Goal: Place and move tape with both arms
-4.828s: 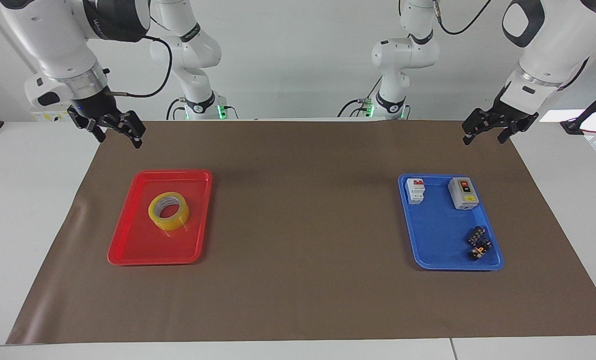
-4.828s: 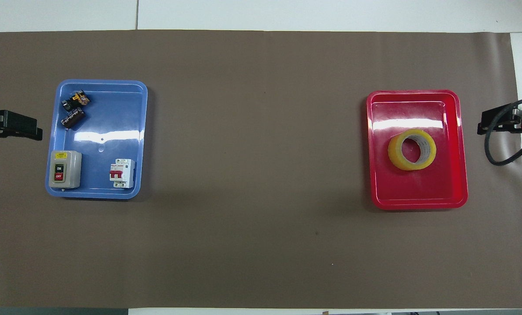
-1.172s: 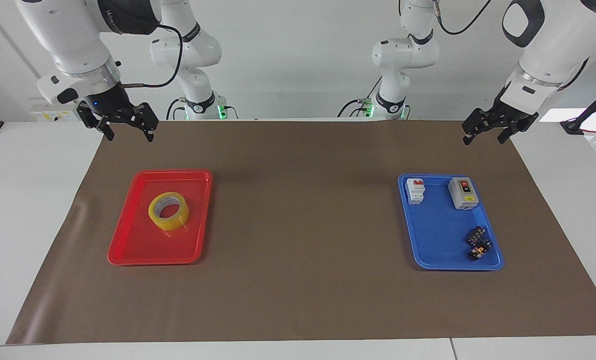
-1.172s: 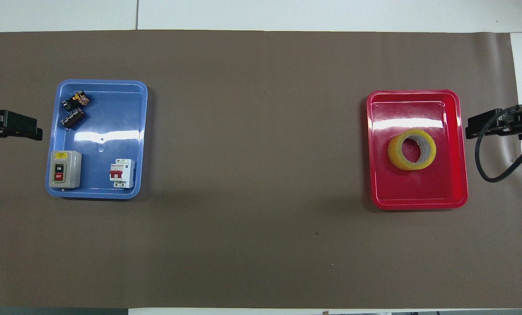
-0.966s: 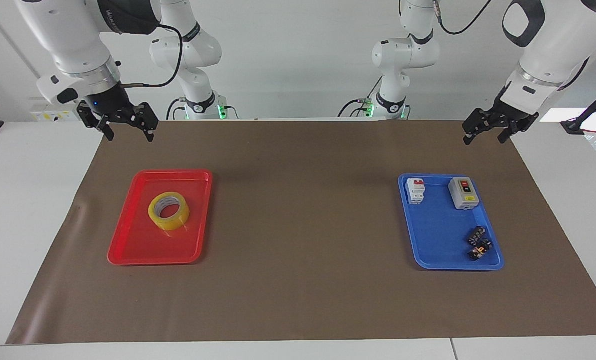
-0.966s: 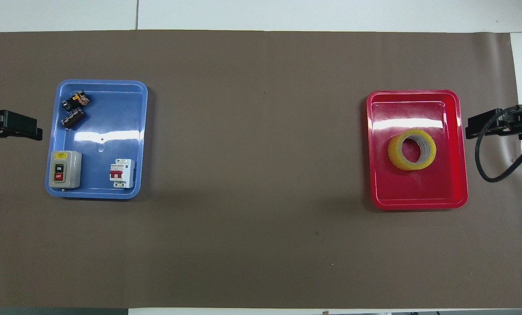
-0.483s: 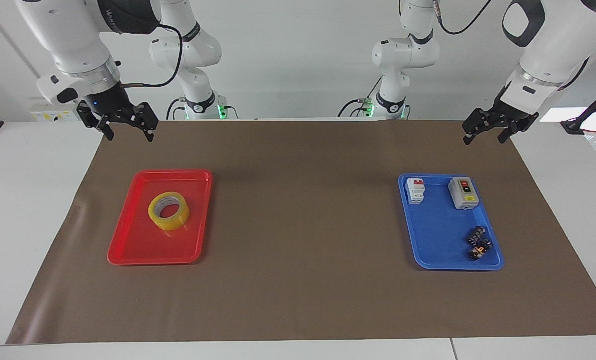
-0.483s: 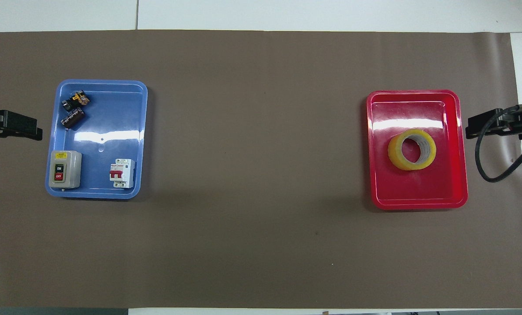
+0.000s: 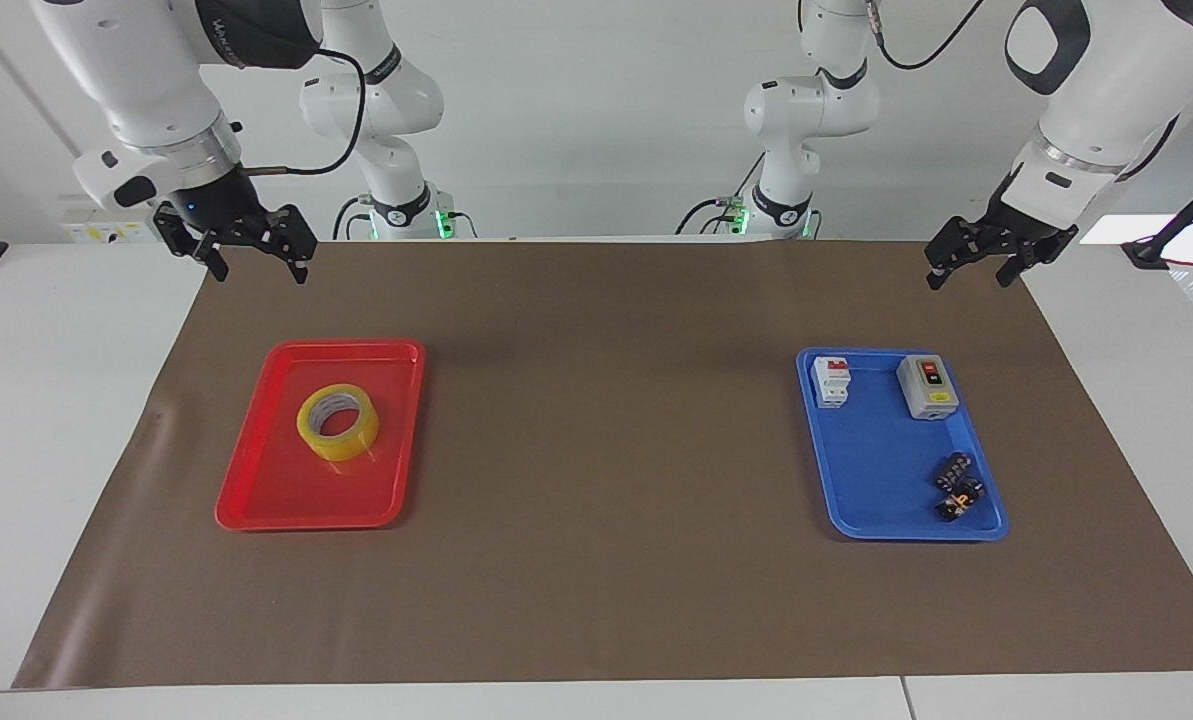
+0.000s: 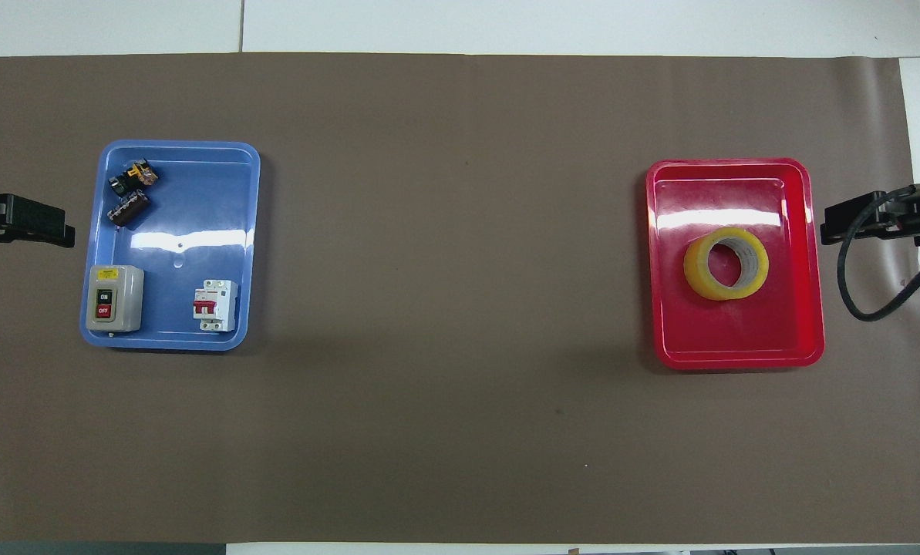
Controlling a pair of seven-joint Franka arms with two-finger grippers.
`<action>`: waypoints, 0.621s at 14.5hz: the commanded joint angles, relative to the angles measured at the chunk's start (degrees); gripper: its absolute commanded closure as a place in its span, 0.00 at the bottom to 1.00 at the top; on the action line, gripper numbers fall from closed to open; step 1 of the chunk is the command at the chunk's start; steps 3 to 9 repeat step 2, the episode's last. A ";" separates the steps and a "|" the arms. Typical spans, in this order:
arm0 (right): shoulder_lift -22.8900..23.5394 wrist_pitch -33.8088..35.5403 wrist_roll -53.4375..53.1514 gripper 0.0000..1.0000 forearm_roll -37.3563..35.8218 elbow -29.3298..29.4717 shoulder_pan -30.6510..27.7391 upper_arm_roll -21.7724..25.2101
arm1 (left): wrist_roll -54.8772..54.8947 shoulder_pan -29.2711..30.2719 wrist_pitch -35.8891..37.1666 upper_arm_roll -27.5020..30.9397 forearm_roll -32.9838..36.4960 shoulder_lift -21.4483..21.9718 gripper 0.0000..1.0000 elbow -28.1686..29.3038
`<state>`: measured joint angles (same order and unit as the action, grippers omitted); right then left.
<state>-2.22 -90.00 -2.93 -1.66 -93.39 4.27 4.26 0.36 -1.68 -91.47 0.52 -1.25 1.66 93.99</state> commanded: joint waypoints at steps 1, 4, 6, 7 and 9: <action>0.64 0.35 0.91 0.00 -0.53 1.01 -0.14 -0.04 | 0.95 1.24 0.59 -0.69 -1.12 0.80 0.00 0.32; 0.64 0.26 0.91 0.00 -0.53 1.01 -0.14 -0.04 | 0.95 1.24 0.59 -0.69 -1.12 0.81 0.00 0.32; 0.64 0.26 0.91 0.00 -0.53 1.01 -0.14 -0.04 | 0.95 1.24 0.59 -0.69 -1.12 0.81 0.00 0.32; 0.64 0.26 0.91 0.00 -0.53 1.01 -0.14 -0.04 | 0.95 1.24 0.59 -0.69 -1.12 0.81 0.00 0.32; 0.64 0.26 0.91 0.00 -0.53 1.01 -0.14 -0.04 | 0.95 1.24 0.59 -0.69 -1.12 0.81 0.00 0.32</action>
